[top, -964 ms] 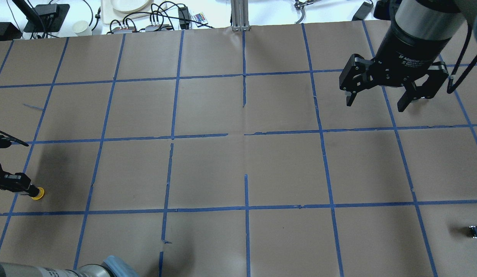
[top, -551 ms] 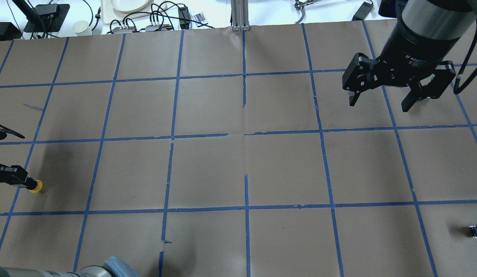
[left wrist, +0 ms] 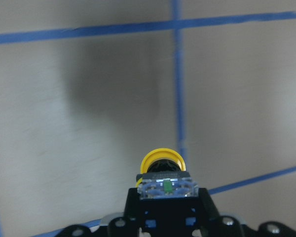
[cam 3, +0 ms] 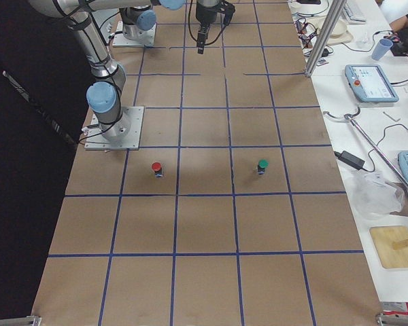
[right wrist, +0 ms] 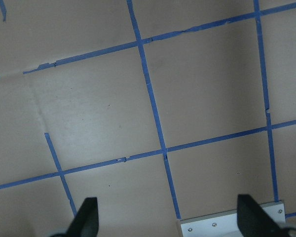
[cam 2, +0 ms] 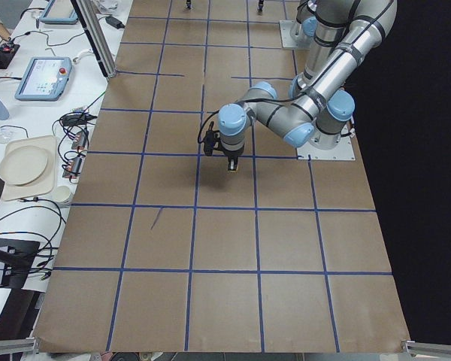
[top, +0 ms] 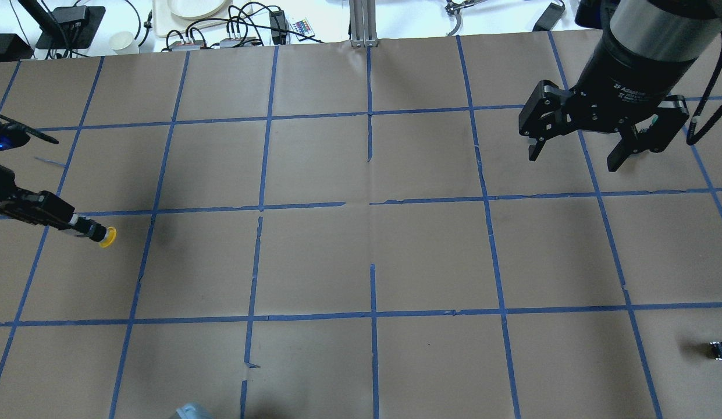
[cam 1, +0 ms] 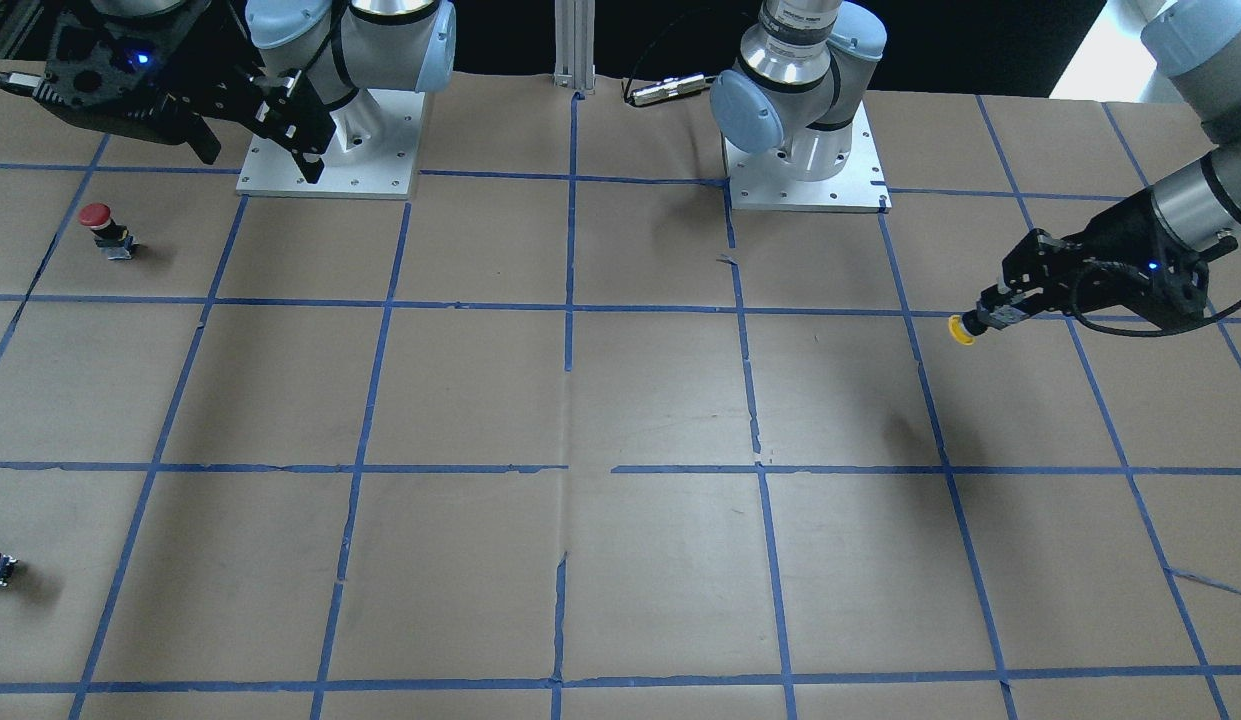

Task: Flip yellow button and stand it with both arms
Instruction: 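Lift the yellow button with the left gripper while the right gripper turns upward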

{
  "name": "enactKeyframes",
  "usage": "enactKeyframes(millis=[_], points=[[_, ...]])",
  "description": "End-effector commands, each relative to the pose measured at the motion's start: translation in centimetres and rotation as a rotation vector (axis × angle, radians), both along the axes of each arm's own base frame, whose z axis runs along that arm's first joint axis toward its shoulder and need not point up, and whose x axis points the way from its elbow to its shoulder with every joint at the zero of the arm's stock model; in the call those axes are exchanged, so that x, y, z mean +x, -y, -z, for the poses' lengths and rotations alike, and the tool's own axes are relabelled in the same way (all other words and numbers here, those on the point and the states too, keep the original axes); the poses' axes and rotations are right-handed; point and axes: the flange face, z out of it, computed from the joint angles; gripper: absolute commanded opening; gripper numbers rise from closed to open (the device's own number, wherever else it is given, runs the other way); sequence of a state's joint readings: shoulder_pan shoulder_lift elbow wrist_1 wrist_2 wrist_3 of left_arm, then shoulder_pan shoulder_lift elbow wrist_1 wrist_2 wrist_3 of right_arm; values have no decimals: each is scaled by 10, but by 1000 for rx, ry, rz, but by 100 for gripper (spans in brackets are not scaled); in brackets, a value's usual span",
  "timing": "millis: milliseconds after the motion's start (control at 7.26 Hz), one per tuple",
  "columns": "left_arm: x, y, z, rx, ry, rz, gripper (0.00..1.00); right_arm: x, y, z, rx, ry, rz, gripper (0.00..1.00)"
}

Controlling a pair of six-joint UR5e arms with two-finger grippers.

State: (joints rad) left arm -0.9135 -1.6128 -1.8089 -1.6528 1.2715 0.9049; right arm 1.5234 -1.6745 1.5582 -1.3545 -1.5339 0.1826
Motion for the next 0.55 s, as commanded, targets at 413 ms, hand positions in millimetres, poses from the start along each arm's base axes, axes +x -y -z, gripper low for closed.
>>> enactKeyframes(millis=[413], points=[[-254,5,-80,-81,-552,110,9,-18,4,-1,229,432,561,100]])
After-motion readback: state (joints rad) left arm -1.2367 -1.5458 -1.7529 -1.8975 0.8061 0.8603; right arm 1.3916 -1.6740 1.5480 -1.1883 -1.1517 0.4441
